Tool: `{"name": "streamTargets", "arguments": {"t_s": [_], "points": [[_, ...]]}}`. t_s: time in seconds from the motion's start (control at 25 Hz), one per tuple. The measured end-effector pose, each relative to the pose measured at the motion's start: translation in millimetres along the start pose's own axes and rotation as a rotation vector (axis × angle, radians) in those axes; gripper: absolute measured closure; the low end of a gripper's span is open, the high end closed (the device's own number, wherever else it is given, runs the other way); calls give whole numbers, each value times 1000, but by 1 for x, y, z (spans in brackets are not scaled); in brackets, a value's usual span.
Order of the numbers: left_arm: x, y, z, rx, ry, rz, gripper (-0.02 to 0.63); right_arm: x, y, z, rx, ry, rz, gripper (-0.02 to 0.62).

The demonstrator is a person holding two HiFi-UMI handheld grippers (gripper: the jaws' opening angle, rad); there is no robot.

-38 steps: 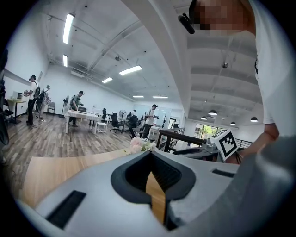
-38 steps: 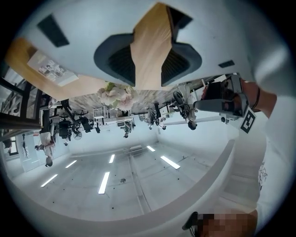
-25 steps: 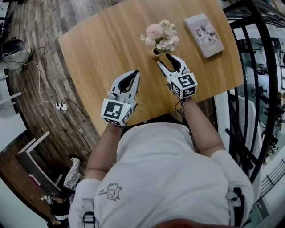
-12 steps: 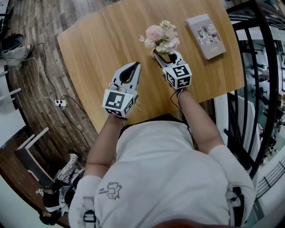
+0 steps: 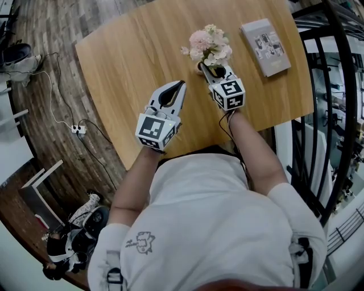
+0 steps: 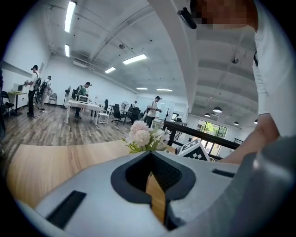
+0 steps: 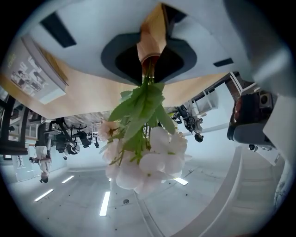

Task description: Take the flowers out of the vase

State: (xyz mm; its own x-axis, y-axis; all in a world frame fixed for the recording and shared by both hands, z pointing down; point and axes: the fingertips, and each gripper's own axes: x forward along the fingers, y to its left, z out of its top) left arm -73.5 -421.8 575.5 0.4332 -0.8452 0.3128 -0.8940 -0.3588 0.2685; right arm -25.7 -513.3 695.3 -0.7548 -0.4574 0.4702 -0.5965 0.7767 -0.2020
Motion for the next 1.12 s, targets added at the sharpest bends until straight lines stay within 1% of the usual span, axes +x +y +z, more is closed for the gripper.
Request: {"name": "streamTargets", "arguments": {"t_s": [0.12, 0.28, 0.52, 0.64, 0.84, 1.12], "points": [[-4, 0, 1, 7, -2, -1, 601, -1, 1, 0, -7, 1, 2, 523], [-10, 1, 5, 6, -9, 1, 601, -5, 1, 5, -8, -12, -13, 528], [-22, -2, 5, 12, -20, -2, 601, -16, 3, 22, -29, -52, -23, 532], [-34, -2, 8, 18, -28, -3, 601, -24, 10, 36, -48, -76, -28, 532], [-47, -3, 18, 33, -48, -8, 601, -42, 13, 71, -84, -134, -51, 532], [-78, -6, 30, 64, -96, -33, 601, -68, 33, 112, -135, -227, -90, 534]]}}
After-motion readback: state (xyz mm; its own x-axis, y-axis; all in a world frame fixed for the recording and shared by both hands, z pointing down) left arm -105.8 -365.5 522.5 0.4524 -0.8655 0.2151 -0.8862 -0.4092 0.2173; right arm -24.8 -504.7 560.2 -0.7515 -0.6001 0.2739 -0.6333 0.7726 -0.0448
